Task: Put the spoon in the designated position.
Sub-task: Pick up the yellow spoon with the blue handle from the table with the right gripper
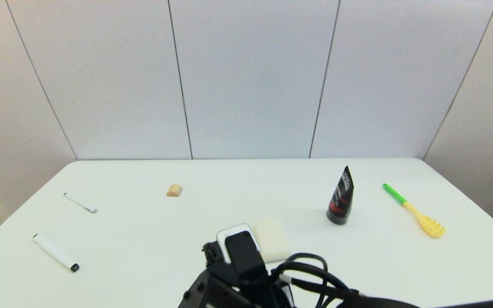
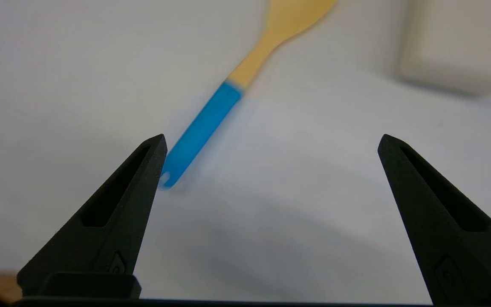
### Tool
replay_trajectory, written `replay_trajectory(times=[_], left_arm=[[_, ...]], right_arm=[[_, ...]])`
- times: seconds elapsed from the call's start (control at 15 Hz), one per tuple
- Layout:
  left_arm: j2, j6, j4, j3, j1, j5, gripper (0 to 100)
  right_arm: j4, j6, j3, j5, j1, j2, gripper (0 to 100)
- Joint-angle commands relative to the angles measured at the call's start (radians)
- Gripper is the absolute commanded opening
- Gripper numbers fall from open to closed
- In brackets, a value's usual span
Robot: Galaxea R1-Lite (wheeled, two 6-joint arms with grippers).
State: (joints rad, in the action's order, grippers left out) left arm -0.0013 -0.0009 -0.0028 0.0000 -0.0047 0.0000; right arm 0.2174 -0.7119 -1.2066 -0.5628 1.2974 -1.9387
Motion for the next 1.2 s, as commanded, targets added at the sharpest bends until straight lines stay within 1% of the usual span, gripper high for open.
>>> replay_trajectory(times=[0.07,0.2,0.33,0.67,0.87,1.2], left_arm=[[0.001,-0.001,0.000,0.000,0.000,0.000,100],[0.001,-0.001,0.000,0.000,0.000,0.000,100],[0.001,-0.001,0.000,0.000,0.000,0.000,100],[0.001,-0.001,0.000,0.000,0.000,0.000,100],[0.001,-0.001,0.000,0.000,0.000,0.000,100],[0.001,-0.001,0.000,0.002,0.000,0.000,100]], right_arm=[[0.082,-0.052,-0.079,0.000,0.098,-0.011,100],[0.085,-0.049,-0.125,-0.006,0.100,-0.051,100],[0.099,-0.052,-0.159,-0.008,0.077,-0.091,100],[0.094,-0.063,-0.211,-0.009,0.013,-0.206,100],[0.095,-0.072,-0.281,-0.009,-0.012,-0.253,100],[0.095,-0.083,-0.338,-0.009,-0.021,-0.290,100]])
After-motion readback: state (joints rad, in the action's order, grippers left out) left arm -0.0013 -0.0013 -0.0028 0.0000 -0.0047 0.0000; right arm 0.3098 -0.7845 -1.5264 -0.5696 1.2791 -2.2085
